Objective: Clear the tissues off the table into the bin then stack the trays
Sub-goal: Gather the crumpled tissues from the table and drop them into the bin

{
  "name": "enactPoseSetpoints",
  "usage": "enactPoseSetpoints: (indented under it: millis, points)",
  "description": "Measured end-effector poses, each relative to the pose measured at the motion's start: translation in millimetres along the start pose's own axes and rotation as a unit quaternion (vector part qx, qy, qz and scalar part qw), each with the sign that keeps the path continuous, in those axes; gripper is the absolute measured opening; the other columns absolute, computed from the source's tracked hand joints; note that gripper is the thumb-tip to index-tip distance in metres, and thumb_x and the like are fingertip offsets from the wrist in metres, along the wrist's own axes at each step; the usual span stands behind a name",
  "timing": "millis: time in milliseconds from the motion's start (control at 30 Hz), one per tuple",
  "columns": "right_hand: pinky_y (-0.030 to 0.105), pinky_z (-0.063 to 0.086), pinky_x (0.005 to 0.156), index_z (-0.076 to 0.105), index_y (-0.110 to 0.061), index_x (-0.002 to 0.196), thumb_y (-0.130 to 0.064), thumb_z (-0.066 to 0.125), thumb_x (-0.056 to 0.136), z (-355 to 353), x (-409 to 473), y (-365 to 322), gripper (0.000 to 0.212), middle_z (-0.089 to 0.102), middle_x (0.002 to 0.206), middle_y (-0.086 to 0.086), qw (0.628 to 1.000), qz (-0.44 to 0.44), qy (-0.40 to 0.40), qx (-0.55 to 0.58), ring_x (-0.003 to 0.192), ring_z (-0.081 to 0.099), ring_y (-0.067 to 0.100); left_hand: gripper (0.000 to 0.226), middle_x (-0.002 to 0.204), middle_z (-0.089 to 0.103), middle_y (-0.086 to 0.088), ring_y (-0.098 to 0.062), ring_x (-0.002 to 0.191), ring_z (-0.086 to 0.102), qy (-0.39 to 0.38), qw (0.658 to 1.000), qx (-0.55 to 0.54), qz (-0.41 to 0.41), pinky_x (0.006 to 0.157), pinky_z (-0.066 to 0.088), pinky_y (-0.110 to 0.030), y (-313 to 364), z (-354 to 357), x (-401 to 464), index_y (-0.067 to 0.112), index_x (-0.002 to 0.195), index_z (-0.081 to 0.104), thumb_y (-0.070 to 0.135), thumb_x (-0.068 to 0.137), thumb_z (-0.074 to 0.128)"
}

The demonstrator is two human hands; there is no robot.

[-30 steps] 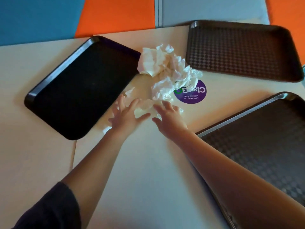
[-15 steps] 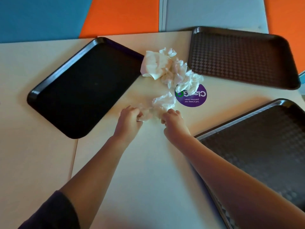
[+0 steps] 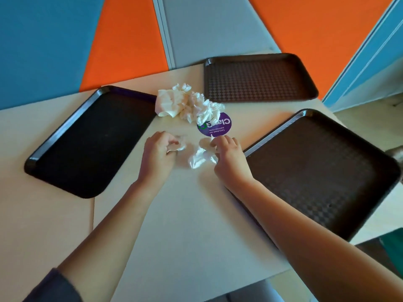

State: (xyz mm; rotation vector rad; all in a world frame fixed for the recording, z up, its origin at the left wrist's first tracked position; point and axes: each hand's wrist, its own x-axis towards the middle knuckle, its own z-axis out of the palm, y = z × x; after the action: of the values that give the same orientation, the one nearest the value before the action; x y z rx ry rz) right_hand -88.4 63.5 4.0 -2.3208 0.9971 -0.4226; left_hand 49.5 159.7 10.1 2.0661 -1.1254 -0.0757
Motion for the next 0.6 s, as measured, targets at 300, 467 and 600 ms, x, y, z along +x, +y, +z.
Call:
enactPoseSetpoints:
  millis: [300, 467, 600]
  points:
    - [0.032, 0.043, 0.091, 0.058, -0.005, 0.123, 0.013, 0.050, 0.082, -68, -16, 32, 0.046, 0.053, 0.116, 0.014, 0.998, -0.018, 0.062, 0.007, 0.109, 0.043, 0.029, 0.017, 0.085, 0.066, -0.005, -0.005, 0.075, 0.048, -0.026, 0.997, 0.017, 0.067, 0.067, 0.036, 0.001, 76, 25, 1, 0.004, 0.087, 0.070, -0.007, 0.075, 0.065]
    - [0.031, 0.042, 0.101, 0.055, -0.009, 0.128, 0.008, 0.055, 0.085, -124, -42, 81, 0.046, 0.050, 0.128, 0.007, 0.998, -0.008, 0.065, 0.001, 0.120, 0.040, 0.024, 0.020, 0.090, 0.068, -0.010, -0.018, 0.084, 0.053, -0.037, 0.994, 0.050, 0.087, 0.067, 0.033, -0.005, 140, 69, -6, 0.002, 0.088, 0.069, -0.010, 0.075, 0.060]
    - [0.032, 0.043, 0.105, 0.056, -0.012, 0.127, -0.001, 0.059, 0.087, -174, -69, 135, 0.042, 0.048, 0.132, 0.005, 0.996, 0.026, 0.083, -0.004, 0.121, 0.039, 0.022, 0.021, 0.089, 0.067, -0.015, -0.031, 0.085, 0.058, -0.065, 0.988, 0.053, 0.128, 0.068, 0.037, -0.023, 203, 120, -19, 0.002, 0.087, 0.069, -0.011, 0.074, 0.060]
